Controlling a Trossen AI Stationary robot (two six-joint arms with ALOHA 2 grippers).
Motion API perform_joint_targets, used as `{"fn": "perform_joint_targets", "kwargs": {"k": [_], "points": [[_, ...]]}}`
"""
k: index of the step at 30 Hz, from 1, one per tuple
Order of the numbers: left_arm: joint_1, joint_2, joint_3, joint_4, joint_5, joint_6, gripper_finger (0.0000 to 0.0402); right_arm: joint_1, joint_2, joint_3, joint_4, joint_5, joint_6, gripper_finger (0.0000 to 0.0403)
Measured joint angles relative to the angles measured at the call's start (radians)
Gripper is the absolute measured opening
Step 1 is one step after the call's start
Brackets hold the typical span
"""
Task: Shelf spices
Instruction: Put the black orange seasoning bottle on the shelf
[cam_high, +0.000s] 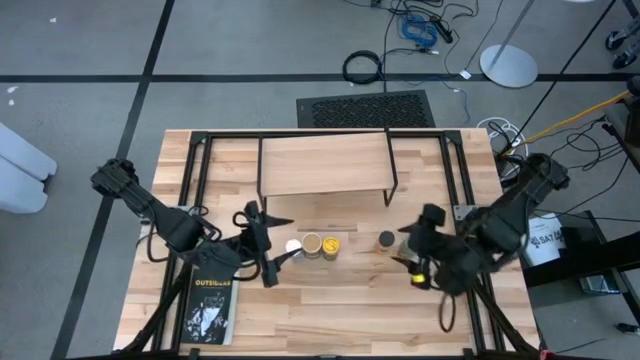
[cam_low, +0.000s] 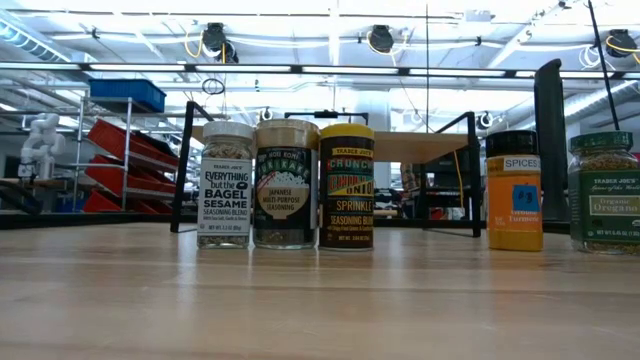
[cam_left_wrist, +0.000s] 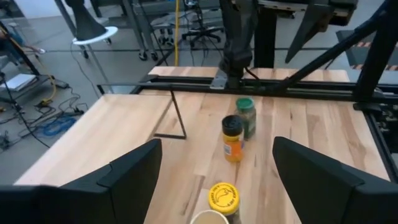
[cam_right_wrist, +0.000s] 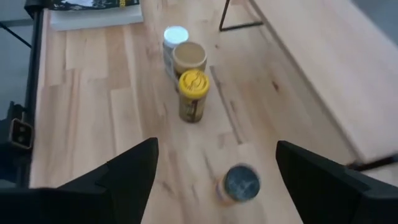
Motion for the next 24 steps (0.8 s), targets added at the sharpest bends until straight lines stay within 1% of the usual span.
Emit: {"fn": "perform_joint_targets", "kwargs": {"k": [2, 4, 8, 13, 17, 20, 24], "points": [[0.0, 0.013, 0.0, 0.009, 0.016, -0.001, 0.0317, 0.041, -0.007, -0.027, -0.014, 0.016, 0.076, 0.031], [0.0, 0.027, 0.0, 0.016, 0.043, 0.0, 0.0317, 0.082, -0.008, -0.045, -0.038, 0.026, 0.147, 0.0297], [0.006, 0.046, -0.001, 0.042, 0.091, 0.008, 0.0317, 0.143, -0.004, -0.061, -0.063, 0.028, 0.237, 0.0249], [0.031, 0.05, -0.001, 0.079, 0.147, 0.035, 0.0317, 0.18, -0.004, -0.062, -0.063, 0.028, 0.232, 0.0173], [0.059, 0.05, -0.001, 0.113, 0.197, 0.085, 0.0317, 0.179, -0.008, -0.062, -0.085, 0.03, 0.174, 0.012], [0.086, 0.05, -0.001, 0.154, 0.252, 0.129, 0.0317, 0.175, -0.008, -0.062, -0.11, 0.03, 0.152, 0.0092], [0.128, 0.067, -0.001, 0.22, 0.351, 0.2, 0.0317, 0.175, -0.023, -0.062, -0.177, 0.029, 0.163, 0.0067]]}}
